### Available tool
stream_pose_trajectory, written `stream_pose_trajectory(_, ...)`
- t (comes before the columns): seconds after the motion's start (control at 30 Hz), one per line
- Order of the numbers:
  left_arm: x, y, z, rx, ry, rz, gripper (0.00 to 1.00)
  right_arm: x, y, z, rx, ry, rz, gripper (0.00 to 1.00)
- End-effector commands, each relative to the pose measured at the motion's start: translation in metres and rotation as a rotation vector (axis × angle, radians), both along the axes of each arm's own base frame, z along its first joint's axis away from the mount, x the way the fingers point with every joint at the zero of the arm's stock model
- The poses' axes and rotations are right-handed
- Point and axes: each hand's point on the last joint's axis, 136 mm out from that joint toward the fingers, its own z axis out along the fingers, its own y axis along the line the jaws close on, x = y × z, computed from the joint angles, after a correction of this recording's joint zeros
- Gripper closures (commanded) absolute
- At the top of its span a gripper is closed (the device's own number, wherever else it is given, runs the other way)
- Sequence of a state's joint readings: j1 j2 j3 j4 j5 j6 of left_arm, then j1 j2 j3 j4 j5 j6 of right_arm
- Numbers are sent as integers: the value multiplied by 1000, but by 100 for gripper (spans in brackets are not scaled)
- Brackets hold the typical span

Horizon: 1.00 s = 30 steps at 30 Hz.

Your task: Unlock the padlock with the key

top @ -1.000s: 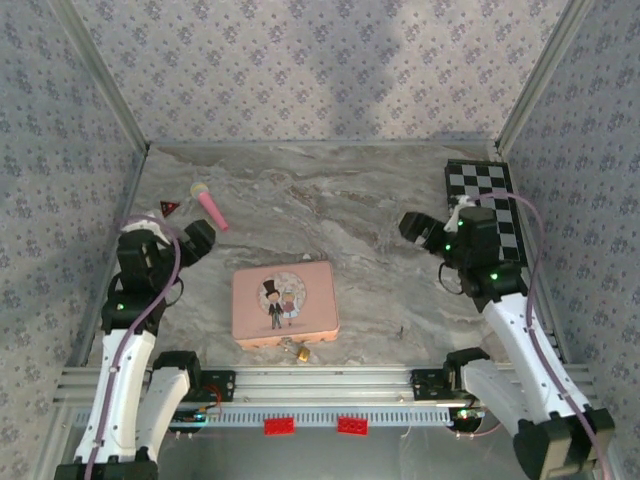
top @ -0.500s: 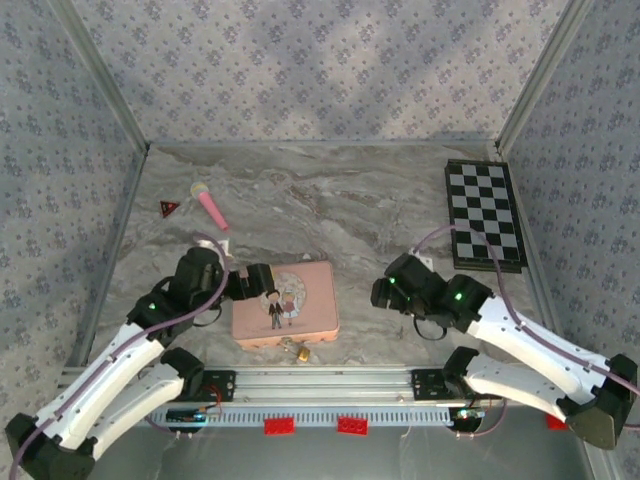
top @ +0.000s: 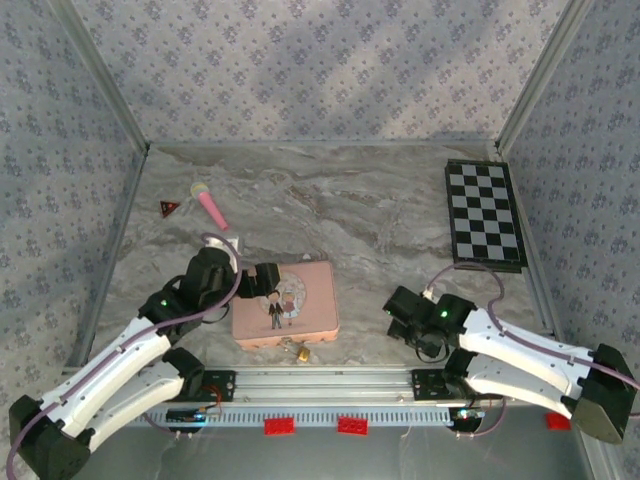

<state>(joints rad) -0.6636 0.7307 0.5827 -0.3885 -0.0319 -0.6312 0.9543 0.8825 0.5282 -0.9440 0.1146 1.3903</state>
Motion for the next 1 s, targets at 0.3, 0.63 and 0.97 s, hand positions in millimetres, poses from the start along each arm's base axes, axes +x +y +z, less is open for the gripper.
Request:
stream_pose_trajectory(0.3,5,2,-2,0,-48,18,0,6,15,-15,33,61,-60,49)
stream_pose_trajectory(0.63,7,4,-4,6,-54,29,0,14,17,-26,13,77,-68,60)
stream_pose_trajectory(0.97,7,4,-4,4,-52,36,0,19,20,-28,-48,114,-20,72)
